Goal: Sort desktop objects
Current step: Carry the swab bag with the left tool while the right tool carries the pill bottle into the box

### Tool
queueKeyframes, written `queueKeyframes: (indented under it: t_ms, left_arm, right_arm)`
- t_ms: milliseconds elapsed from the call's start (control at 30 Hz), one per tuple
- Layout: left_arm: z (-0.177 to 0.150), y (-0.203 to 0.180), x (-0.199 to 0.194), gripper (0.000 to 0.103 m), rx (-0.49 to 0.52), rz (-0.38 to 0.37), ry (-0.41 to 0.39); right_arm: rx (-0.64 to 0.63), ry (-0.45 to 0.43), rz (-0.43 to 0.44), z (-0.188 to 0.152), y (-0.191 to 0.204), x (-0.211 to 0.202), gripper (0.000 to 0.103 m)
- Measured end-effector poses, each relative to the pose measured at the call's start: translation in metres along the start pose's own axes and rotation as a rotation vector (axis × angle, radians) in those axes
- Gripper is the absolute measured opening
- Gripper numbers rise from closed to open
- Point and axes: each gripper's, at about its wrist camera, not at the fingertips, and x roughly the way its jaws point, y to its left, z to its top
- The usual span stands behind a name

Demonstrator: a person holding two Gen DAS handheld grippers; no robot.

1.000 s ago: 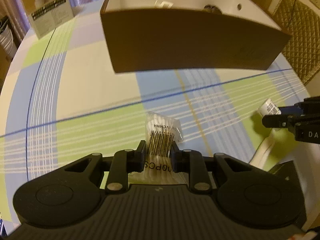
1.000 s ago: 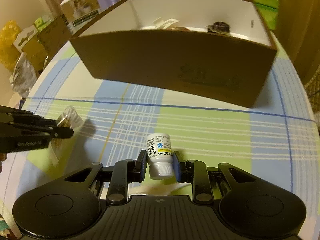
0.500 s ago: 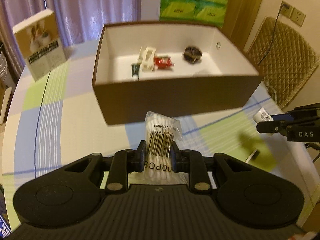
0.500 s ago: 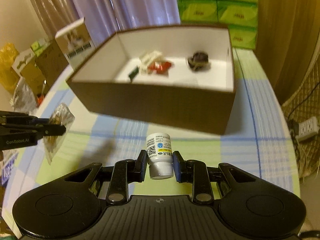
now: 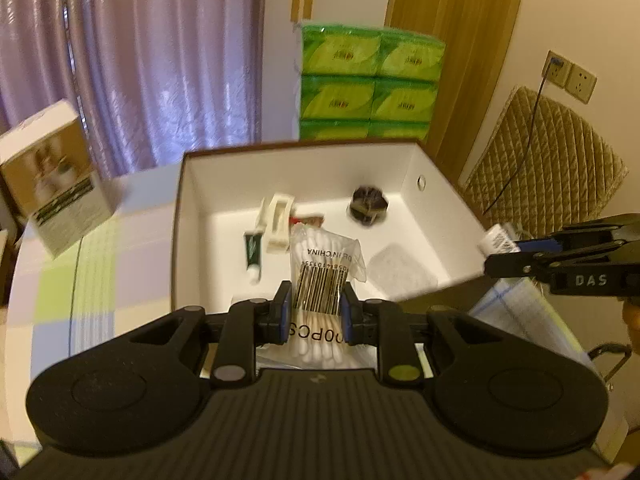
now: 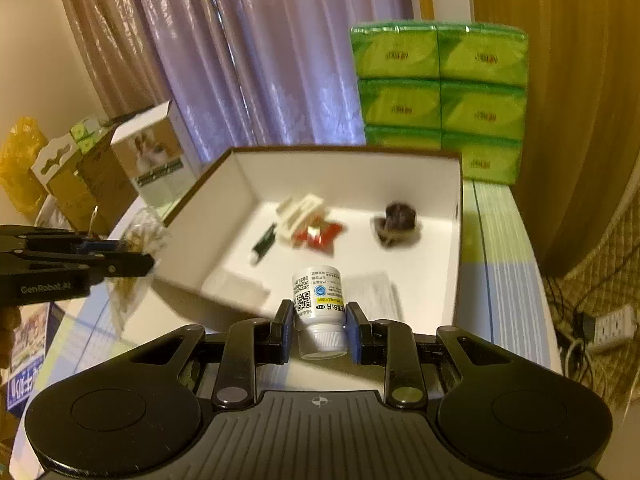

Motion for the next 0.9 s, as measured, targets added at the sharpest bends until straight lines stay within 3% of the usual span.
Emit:
queueKeyframes:
  t_ms: [400,900]
  left_arm:
    - [0.053,0.011,0.099,0.019,-0.061,-0.033,0.121]
    - [0.061,0.021,0.198,0.019,-0.105,0.033,0.276]
  right_arm:
    - [-0.027,0.052,-0.059,0.048,-0.02,0.075,0.024]
    - [-0.049,0.164,-0.102,0.058,-0.047,0.143,0.024]
